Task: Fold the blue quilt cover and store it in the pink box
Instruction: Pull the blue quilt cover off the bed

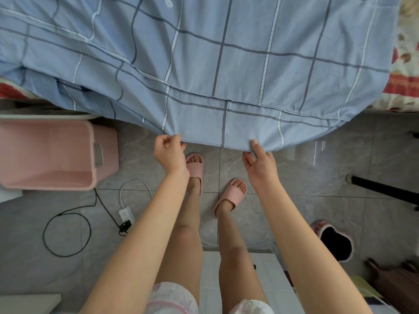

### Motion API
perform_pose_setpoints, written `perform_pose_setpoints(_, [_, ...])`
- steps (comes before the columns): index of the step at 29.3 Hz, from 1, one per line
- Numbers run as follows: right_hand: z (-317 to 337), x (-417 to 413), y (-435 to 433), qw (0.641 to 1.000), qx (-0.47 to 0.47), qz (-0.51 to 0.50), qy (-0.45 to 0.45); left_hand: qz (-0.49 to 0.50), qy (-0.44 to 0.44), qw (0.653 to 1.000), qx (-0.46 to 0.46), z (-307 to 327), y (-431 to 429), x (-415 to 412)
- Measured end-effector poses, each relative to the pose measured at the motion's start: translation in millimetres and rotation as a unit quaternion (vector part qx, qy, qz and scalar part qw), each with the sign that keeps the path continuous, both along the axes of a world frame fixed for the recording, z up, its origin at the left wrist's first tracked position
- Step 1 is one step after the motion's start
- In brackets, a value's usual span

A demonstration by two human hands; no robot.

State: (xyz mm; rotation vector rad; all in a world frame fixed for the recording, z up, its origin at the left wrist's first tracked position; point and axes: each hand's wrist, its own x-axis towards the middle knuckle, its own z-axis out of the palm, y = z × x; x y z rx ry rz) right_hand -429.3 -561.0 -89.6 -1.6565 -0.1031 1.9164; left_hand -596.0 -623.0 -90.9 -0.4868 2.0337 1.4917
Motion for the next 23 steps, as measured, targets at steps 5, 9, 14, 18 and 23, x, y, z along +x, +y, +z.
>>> perform_pose_setpoints(5, [-2.4,-2.2,-2.4,1.0,0.007,0.012,-0.025,0.023,-0.015,1.0,-0.005,-7.5,1.1,5.7])
perform_pose_setpoints(9, [-7.1,-3.3,-0.8,0.999,-0.011,-0.032,0.012,0.058,-0.044,0.997,0.014,-5.6,10.1,7.0])
perform_pose_setpoints(14, [-7.3,-29.0,-14.9,0.974,-0.083,-0.047,0.206,0.147,-0.156,0.975,0.056,15.5,29.8,6.6])
perform_pose_setpoints(18, [15.5,-85.4,-20.3,0.955,-0.08,0.083,0.272,0.115,-0.152,0.979,0.069,32.2,39.7,2.2])
perform_pose_setpoints(23, [18.3,-125.8,-13.7,0.957,-0.069,0.021,0.28,0.019,-0.138,0.987,0.077,40.6,32.5,-3.9])
